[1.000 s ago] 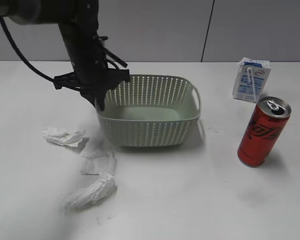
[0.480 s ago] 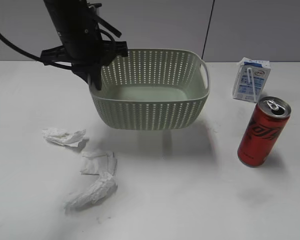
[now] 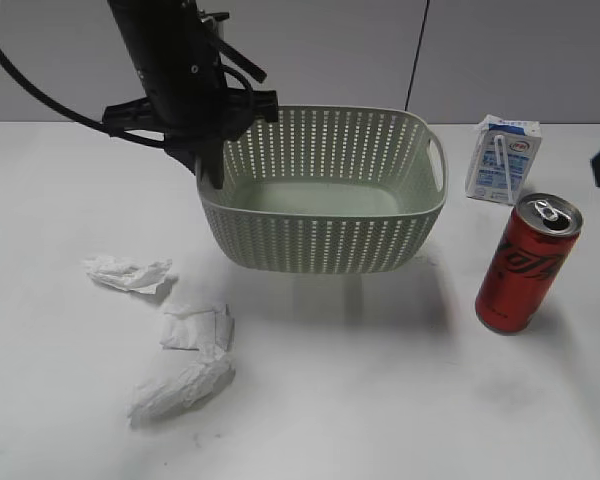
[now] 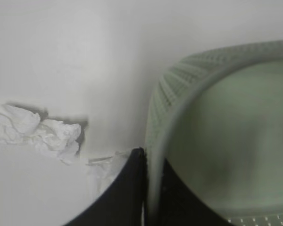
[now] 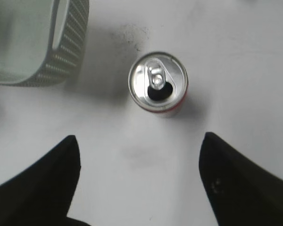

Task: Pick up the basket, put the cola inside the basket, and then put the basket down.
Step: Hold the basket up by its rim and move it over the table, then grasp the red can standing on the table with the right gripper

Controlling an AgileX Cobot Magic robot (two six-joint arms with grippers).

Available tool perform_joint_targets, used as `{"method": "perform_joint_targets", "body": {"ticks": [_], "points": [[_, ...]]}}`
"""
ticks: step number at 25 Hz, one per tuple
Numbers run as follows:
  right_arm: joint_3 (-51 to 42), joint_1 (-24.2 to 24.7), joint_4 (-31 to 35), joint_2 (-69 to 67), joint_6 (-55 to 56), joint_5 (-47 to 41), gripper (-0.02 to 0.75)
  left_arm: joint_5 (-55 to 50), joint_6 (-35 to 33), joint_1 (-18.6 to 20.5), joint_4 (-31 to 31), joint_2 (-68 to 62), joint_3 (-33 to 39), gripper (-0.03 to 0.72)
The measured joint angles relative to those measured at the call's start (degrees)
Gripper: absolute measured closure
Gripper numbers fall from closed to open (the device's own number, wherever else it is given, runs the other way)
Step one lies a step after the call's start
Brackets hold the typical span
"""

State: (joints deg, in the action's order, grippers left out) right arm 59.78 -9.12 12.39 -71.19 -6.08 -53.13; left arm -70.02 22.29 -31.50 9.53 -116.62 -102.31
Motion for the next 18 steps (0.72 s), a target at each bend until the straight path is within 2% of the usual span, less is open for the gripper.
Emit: {"method": "perform_joint_targets", "body": {"ticks": [4,9,18], "points": [[1.8,-3.8,-5.1,-7.7,3.5,3.5,0.067,0.0,0.0,0.3,-1.8,0.0,0.0,0.691],[2.0,-4.1,-10.0,-14.1,7.0,4.8,0.058,0.0,0.0,1.0,-2.3,0.0,0.0,0.691],[2.0,-4.2,-10.6,-22.1,9.5,9.3,0.058,0.3,-0.1,1.0,-2.1,0.0,2.8,0.691]]}}
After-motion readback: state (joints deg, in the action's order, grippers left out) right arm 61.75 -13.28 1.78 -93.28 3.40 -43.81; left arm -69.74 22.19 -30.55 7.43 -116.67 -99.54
